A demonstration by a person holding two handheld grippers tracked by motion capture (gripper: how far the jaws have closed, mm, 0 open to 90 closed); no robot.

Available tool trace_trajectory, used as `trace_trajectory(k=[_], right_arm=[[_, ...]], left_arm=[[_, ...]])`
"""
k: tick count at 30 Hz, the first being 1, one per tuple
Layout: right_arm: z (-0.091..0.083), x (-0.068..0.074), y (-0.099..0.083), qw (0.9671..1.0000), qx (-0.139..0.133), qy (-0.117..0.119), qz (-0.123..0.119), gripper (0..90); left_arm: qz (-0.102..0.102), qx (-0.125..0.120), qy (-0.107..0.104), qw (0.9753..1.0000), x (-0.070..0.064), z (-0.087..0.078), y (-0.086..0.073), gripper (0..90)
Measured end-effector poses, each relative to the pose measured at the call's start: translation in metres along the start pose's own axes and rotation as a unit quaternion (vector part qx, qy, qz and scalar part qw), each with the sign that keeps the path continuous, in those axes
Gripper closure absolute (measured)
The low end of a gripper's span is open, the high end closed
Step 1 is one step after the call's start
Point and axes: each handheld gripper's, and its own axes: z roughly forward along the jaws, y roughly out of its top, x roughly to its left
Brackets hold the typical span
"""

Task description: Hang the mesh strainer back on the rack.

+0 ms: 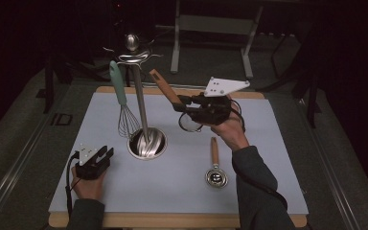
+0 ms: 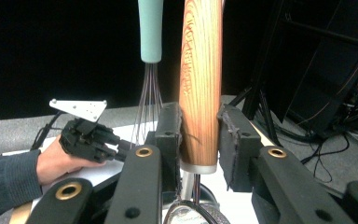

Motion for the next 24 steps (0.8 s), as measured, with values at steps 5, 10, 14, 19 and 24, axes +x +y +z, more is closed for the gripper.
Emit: trace_trajectory(k=[5,10,14,19,24], right_arm=[[-0.003,0.001,0.007,1.0000,-0.009,0.002,-0.003,70.7],[-0.004,0.002,0.013,0.9999,-0.012,0.001,-0.007,70.7],[-0.006,0.002,0.017,0.9998,-0.020,0.005,-0.005,70.7],[-0.006,0.004,0.020,0.9996,-0.027,0.012,-0.006,70.7],[-0.004,0.008,0.024,0.9993,-0.029,0.018,-0.012,70.8]], left_arm=[[0.000,0.000,0.000,1.0000,0.000,0.000,0.000,69.9],[0.000,0.000,0.000,1.0000,0.000,0.000,0.000,69.8],[0.000,0.000,0.000,1.0000,0.000,0.000,0.000,69.8],[0.000,0.000,-0.001,1.0000,0.000,0.000,0.000,69.6],[0.000,0.000,0.000,1.0000,0.000,0.000,0.000,69.6]])
